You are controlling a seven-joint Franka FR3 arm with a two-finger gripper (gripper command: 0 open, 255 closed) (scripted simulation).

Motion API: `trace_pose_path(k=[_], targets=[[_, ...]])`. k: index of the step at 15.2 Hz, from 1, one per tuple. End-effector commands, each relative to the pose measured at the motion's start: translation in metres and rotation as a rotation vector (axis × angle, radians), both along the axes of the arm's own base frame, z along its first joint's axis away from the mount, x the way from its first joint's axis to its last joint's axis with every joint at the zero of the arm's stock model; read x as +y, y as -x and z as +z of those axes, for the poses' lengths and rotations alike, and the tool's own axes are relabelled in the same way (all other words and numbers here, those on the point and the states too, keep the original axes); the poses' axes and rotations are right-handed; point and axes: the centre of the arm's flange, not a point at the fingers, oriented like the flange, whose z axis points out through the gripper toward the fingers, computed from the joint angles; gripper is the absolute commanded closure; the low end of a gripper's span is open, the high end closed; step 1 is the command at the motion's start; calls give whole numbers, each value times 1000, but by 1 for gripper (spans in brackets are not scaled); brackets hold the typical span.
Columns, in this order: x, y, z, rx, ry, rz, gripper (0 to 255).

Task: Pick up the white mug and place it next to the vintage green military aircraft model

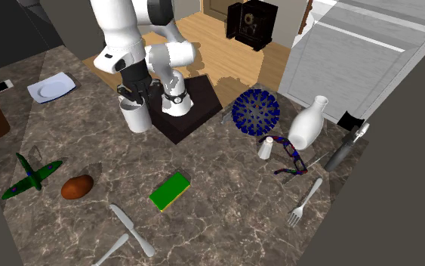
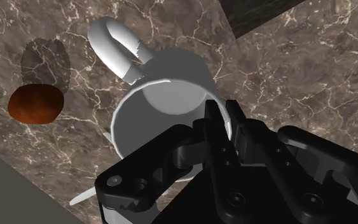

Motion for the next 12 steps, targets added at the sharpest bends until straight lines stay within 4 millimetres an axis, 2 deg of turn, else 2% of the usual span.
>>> trace_pose_path(k=[1,12], targets=[[-20,11,-1,0,0,2,255],[-149,77,-1,0,0,2,255]])
